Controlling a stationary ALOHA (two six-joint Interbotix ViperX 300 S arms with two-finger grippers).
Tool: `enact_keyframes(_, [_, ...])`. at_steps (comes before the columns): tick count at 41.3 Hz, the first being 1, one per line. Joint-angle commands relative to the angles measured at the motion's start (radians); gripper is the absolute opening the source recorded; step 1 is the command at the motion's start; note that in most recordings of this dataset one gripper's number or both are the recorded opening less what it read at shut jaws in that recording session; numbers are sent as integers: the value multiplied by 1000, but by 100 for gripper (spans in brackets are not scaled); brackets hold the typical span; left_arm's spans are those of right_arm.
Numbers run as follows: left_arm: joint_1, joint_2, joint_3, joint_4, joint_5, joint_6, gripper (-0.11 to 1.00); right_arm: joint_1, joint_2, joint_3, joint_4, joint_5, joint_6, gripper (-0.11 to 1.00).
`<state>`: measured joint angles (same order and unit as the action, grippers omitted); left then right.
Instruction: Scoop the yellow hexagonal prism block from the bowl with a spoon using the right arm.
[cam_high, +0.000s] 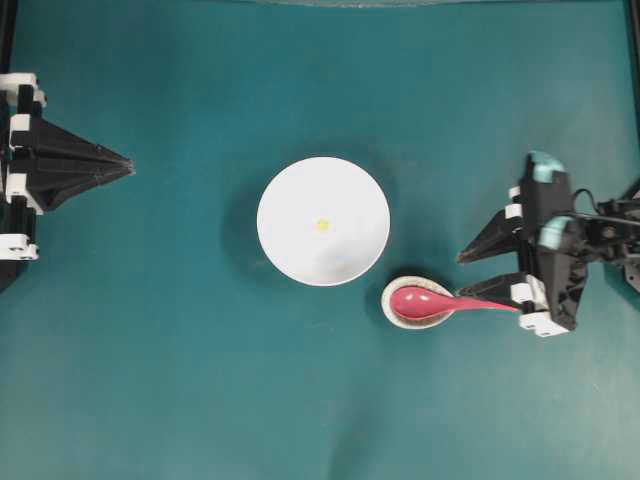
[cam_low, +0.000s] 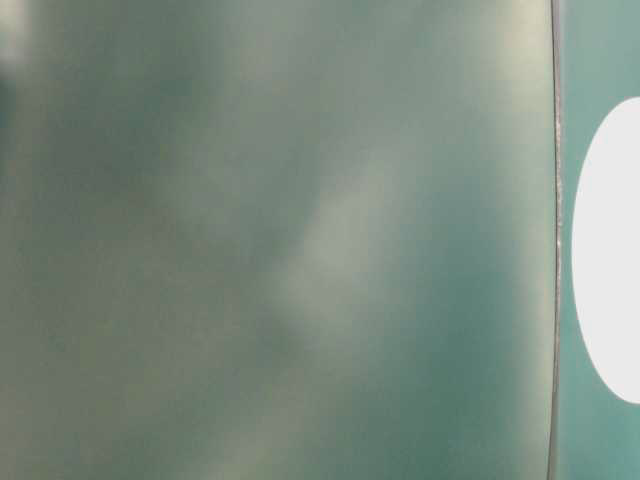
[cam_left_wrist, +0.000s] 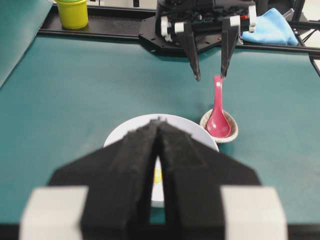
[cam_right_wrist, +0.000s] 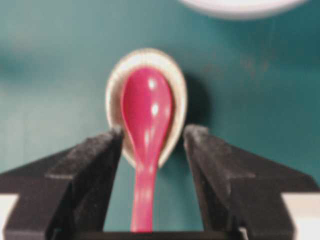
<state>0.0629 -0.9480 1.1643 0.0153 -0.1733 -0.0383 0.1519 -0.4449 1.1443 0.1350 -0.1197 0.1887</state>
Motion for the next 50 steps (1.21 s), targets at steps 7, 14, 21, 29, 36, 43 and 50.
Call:
enact_keyframes(7, [2,5,-29,-2,-2,0,0,29,8,132,-23,-316,-9,57])
enact_keyframes(14, [3,6,-29,-2,-3,0,0,49,64,201,-15,-500,-9,57])
enact_keyframes(21, [3,6,-31,-2,-3,0,0,67,143,229,-11,-655,-9,57])
enact_keyframes(29, [2,6,-29,-2,-2,0,0,107,255,233,0,-799,-9,56])
enact_keyframes(36, [3,6,-29,-2,-3,0,0,175,368,233,77,-911,-9,57])
enact_keyframes(43, [3,6,-29,-2,-3,0,0,278,472,230,210,-1019,-12,56])
enact_keyframes(50, [3,6,-29,-2,-6,0,0,362,525,224,328,-1066,-31,57])
